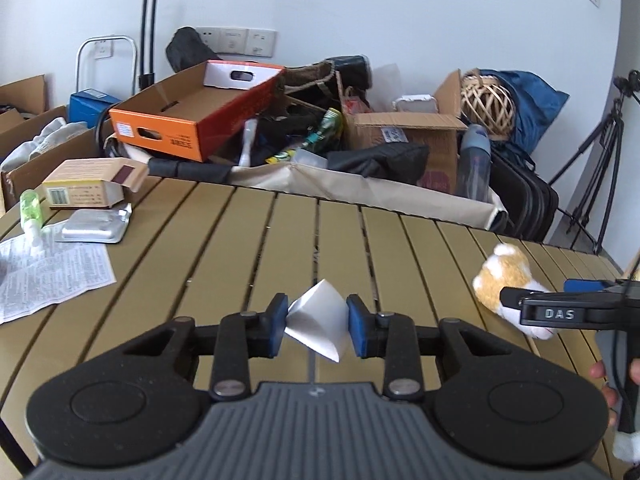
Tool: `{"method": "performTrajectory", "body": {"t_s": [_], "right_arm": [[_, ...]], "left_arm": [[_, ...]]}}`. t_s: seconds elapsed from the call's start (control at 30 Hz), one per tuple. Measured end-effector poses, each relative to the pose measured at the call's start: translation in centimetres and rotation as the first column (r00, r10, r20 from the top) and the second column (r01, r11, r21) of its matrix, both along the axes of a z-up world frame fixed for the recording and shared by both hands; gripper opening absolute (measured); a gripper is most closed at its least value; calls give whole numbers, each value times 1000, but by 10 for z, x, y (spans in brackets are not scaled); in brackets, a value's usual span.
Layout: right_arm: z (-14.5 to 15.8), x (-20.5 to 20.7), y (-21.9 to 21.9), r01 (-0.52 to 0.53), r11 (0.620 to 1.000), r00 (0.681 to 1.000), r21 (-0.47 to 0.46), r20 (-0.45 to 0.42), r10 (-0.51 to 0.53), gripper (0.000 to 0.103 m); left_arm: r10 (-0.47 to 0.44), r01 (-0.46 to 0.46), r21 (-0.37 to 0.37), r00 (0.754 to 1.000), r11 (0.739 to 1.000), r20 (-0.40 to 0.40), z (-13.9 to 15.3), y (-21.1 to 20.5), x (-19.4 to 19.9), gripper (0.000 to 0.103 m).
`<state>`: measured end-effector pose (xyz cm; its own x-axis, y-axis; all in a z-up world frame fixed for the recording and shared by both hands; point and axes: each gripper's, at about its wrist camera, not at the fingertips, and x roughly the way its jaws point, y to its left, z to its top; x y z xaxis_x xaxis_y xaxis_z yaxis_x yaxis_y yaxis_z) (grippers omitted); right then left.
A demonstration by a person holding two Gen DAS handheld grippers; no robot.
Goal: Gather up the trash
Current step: 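Grasp the white paper triangle with the left tool while the right tool grasps the plush hamster, then lift the paper triangle in the left tool and the hamster in the right tool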
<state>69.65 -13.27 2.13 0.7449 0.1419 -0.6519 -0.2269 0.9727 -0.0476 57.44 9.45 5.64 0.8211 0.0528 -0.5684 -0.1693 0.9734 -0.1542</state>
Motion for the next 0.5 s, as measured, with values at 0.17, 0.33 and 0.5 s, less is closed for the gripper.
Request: {"method": "performTrajectory", "body": {"t_s": [0.17, 0.33, 0.5], "right_arm": [[-14, 14, 12, -8, 999, 1000, -45, -7, 8, 100], [-20, 19, 20, -49, 997, 999, -66, -11, 49, 76], [-20, 17, 22, -62, 995, 998, -77, -11, 61, 65]], "left_arm": [[25, -25, -2, 1000, 1000, -12, -5, 15, 2, 33], [36, -36, 1, 999, 999, -23, -12, 20, 5, 33], [42, -43, -7, 999, 999, -26, -14, 24, 4, 33]]}}
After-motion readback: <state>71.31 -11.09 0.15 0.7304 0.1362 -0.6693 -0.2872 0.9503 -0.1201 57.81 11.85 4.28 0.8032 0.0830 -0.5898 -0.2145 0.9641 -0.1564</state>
